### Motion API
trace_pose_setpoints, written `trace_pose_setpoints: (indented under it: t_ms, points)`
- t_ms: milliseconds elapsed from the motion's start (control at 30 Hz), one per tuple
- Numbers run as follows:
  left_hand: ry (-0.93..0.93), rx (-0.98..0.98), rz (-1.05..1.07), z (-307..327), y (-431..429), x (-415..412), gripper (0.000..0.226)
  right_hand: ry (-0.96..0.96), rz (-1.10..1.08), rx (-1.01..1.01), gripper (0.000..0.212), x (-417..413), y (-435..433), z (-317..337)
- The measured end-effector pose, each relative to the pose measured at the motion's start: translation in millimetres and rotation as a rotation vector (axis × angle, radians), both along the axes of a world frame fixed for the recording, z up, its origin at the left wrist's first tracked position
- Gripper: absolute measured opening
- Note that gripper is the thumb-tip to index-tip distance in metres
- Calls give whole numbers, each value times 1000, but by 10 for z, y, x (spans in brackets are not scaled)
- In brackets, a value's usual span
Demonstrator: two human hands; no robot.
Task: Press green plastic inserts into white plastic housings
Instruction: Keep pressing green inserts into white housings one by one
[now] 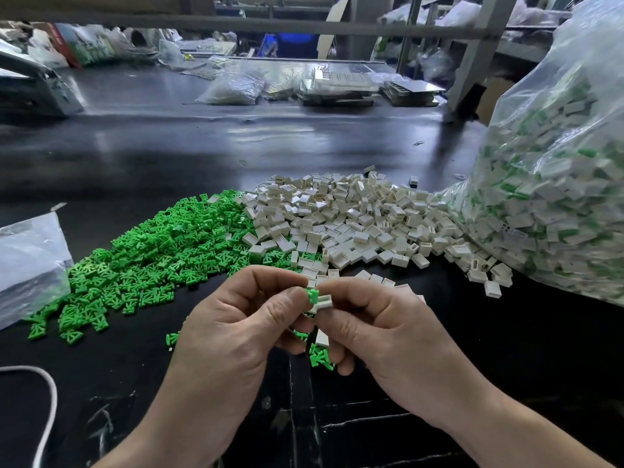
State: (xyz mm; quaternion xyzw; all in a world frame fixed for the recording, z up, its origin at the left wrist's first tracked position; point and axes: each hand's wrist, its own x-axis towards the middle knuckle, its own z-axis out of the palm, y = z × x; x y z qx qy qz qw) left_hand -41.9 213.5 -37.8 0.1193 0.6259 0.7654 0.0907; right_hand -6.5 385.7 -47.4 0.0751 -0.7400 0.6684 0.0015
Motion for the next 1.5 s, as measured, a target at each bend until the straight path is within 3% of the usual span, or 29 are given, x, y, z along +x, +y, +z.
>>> trace_pose_setpoints:
  t_ms: [300,567,667,833,967,1167,1500]
  points:
    - [198,-244,51,-11,6,45,13,57,-24,222,14,26,12,13]
    - [317,-342,74,5,-40,51,12,-117,10,-118,16,23,55,101]
    - [217,-216,17,6,-47,30,14,-129,40,-134,15,17,54,103]
    - [-177,154,-275,2,-43,6,37,-190,153,-247,25,-3,58,96]
    - [-340,325,-496,22,-33,8,39,-263,217,-297,45,-16,92,103]
    - [-418,347,-547,-2,-11,-2,30,-270,250,-230,20,-2,147,128]
    - [-354,413,-518,-27,42,30,24,-245,233,-278,14,32,89,169]
